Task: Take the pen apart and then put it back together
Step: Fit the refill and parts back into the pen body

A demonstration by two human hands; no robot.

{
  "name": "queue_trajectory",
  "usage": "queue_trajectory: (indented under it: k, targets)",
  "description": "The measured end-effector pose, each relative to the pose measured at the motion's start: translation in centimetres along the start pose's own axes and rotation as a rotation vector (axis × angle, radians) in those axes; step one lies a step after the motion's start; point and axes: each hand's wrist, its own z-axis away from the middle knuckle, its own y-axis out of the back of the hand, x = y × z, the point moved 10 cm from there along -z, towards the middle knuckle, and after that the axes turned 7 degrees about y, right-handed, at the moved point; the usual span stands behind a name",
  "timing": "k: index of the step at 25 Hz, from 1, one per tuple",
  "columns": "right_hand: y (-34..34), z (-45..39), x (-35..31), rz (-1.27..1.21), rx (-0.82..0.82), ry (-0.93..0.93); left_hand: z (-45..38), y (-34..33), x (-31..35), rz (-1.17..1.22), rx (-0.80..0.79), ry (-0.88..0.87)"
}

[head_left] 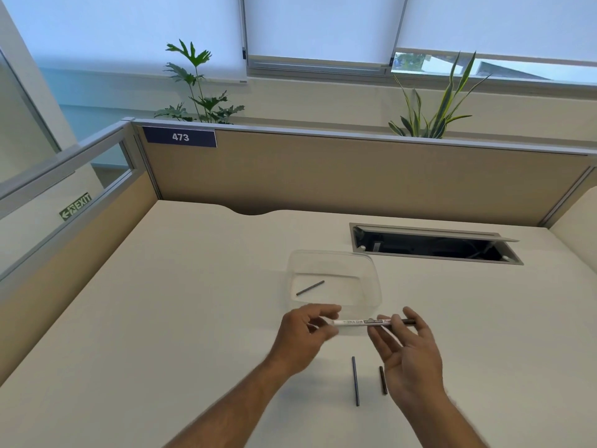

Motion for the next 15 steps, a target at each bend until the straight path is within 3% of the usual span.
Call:
queue_trajectory:
  k: [4, 8, 11, 15]
  targets:
    - [-0.1, 1.5, 4.0, -0.061, 0.031, -0.296, 2.4, -1.8, 0.3, 0.182, 0.027, -0.025]
    - [0.1, 2.3, 6.7, 0.089, -0.045, -0.417, 3.2, -1.6, 0.2, 0.272, 0.128, -0.028]
    - [1.5, 1.3, 6.1, 0.542, -0.119, -0.316, 3.0, -0.3, 0.2, 0.259, 0.203, -0.054]
    - [2.3, -0.9, 3.7, 1.317, -0.247, 0.043, 2.7, 1.3, 0.7, 0.172, 0.268, -0.101]
